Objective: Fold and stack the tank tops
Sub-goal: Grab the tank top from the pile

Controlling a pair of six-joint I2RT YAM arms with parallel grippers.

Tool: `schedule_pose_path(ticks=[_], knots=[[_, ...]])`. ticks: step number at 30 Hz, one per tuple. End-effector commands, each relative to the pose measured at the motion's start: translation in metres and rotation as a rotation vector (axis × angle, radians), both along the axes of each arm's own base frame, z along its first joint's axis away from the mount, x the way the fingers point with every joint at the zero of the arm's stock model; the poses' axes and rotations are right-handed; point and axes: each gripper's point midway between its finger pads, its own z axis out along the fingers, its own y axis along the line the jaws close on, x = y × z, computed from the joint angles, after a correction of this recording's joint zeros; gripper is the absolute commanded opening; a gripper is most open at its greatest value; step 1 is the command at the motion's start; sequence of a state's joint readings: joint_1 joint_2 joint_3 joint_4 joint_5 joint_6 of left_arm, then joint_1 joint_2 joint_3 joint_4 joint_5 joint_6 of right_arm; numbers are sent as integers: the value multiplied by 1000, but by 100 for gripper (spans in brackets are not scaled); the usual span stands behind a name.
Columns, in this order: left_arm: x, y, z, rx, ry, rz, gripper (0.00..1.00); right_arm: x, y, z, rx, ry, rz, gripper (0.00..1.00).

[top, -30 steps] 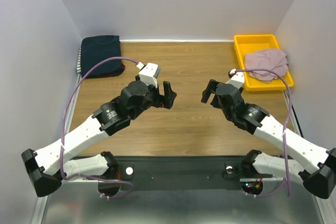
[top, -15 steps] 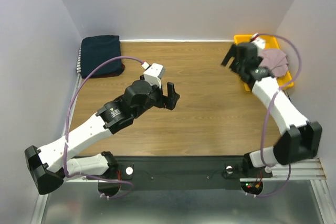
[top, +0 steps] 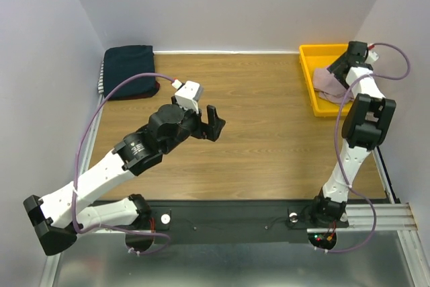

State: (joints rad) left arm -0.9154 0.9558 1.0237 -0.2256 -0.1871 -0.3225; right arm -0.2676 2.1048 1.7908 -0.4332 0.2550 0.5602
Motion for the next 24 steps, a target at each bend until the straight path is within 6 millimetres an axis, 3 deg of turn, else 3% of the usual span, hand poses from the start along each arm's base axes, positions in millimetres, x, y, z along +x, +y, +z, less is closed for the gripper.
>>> schedule_pose_path(ticks=[1, 2, 4, 8, 12, 21, 24], knots=[[2, 9, 21, -32, -52, 26, 97, 14, 8, -11, 3, -4, -9, 84], [2, 10, 19, -27, -48, 27, 98, 14, 9, -27, 17, 20, -13, 81], [3, 12, 15, -24, -43, 35, 98, 15, 10, -41, 28, 42, -10, 78], [1, 14, 7, -23, -29, 36, 98, 11, 5, -53, 11, 71, -32, 67], [1, 18, 3, -28, -25, 46, 98, 7, 2, -38, -15, 54, -42, 62], [3, 22, 9, -29, -37, 54, 98, 4, 3, 1, -38, -6, -28, 65], [4, 21, 7, -27, -35, 53, 98, 3, 3, 0, -39, -1, -24, 46]])
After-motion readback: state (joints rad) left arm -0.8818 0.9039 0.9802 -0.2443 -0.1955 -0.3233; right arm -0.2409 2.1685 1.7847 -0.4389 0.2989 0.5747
